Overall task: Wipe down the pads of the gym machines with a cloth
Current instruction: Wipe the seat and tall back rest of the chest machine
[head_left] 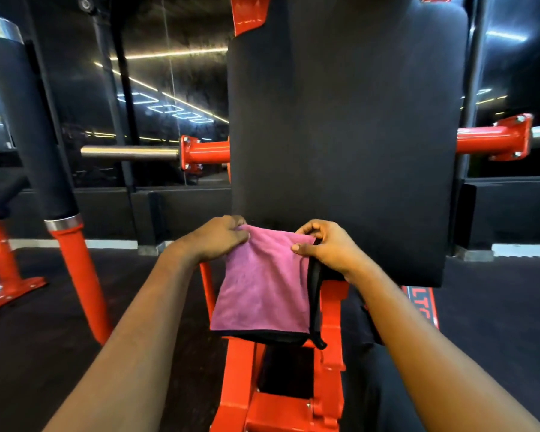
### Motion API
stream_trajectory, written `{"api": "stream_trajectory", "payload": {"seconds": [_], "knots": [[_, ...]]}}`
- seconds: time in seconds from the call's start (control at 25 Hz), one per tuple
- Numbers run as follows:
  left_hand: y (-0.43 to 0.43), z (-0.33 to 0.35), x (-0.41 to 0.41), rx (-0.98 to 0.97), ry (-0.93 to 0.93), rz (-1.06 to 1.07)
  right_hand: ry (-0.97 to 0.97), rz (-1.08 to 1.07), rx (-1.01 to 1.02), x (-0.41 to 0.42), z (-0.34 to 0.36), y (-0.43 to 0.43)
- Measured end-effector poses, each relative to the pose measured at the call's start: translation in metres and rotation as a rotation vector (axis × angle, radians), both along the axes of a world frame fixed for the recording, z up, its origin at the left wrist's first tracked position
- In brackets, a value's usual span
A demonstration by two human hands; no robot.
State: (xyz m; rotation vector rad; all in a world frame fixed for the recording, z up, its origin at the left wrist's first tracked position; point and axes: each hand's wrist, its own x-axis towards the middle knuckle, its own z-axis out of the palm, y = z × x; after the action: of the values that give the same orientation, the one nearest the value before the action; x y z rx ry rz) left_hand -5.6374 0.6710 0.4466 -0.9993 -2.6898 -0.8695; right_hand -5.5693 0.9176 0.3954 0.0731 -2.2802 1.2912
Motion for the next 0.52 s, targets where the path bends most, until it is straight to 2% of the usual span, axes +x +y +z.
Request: {"api": "stream_trajectory", "payload": {"seconds": [0.08,0.12,0.16,0.24,0.28,0.4,0.52], "knots": [[0.002,0.0,0.003,-0.045,0.037,0.019,0.201,-0.264,0.048,-0.005,-0.009,-0.025],[0.004,0.001,0.007,-0.057,0.08,0.033,0.257,-0.263,0.045,-0.005,-0.017,-0.042],[0.007,0.001,0.009,-0.045,0.146,0.051,0.228,-0.137,-0.011,-0.003,-0.025,-0.06],[0.008,0.002,0.013,0.046,0.238,0.085,-0.025,0.233,-0.163,0.005,-0.036,-0.093],[0.007,0.003,0.013,0.087,0.243,0.093,-0.12,0.35,-0.184,0.006,-0.041,-0.104],[0.0,0.005,0.013,0.015,0.249,0.153,-0.15,0.43,-0.165,0.0,-0.041,-0.119],[-0.013,0.007,0.011,0.049,0.043,0.173,-0.151,0.425,-0.12,-0.009,-0.036,-0.121]]}}
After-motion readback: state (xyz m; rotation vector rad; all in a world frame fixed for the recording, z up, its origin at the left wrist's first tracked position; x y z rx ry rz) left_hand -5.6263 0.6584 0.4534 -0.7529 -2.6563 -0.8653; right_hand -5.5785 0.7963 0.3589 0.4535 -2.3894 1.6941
